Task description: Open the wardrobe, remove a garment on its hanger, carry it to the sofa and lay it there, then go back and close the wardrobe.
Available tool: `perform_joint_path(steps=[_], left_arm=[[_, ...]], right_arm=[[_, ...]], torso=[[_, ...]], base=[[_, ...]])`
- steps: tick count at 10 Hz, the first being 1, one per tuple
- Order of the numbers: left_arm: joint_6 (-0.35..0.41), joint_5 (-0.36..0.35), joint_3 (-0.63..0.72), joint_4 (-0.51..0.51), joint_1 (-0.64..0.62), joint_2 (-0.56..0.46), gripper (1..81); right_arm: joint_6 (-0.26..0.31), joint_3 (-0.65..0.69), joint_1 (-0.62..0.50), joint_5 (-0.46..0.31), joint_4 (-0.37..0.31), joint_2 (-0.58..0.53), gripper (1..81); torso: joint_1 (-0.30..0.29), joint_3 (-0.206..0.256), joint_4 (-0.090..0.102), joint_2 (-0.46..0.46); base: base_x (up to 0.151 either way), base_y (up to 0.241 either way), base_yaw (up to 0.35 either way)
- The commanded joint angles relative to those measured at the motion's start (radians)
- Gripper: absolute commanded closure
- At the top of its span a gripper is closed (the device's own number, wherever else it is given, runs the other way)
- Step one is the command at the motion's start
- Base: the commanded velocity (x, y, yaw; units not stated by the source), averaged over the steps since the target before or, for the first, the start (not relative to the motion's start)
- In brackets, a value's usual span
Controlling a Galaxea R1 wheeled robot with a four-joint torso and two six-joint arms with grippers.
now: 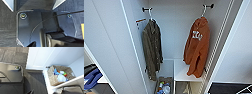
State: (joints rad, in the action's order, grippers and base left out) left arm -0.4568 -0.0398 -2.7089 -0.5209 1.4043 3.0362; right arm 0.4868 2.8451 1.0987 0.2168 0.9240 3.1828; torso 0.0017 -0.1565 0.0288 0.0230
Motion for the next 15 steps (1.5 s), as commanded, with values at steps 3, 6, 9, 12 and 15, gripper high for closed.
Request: perform_joint_path(steps=[3,6,9,12,15], left_arm=[[0.02,0.047,0.0,-0.013,-0.052,-0.002,1.0],[0.027,0.046,0.004,-0.061,-0.054,0.021,1.0],[0.027,0.04,0.0,-0.064,-0.054,0.017,1.0],[0.027,0.04,0.0,-0.064,-0.054,0.018,1.0],[0.027,0.038,0.0,-0.064,-0.054,0.017,1.0]], right_arm=[[0.012,0.113,-0.153,0.004,-0.268,0.046,1.0],[0.012,0.203,-0.182,0.055,-0.648,0.046,1.0],[0.012,0.229,-0.145,0.067,-0.822,0.046,1.0],[0.012,0.198,-0.09,0.079,-0.99,-0.016,1.0],[0.009,0.141,-0.03,0.078,-1.077,-0.067,1.0]], torso=[[0.0,0.0,0.0,0.0],[0.0,0.0,0.0,0.0],[0.0,0.0,0.0,0.0],[0.0,0.0,0.0,0.0],[0.0,0.0,0.0,0.0]], base=[[0.0,0.0,0.0],[0.0,0.0,0.0],[0.0,0.0,0.0],[0.0,0.0,0.0],[0.0,0.0,0.0]])
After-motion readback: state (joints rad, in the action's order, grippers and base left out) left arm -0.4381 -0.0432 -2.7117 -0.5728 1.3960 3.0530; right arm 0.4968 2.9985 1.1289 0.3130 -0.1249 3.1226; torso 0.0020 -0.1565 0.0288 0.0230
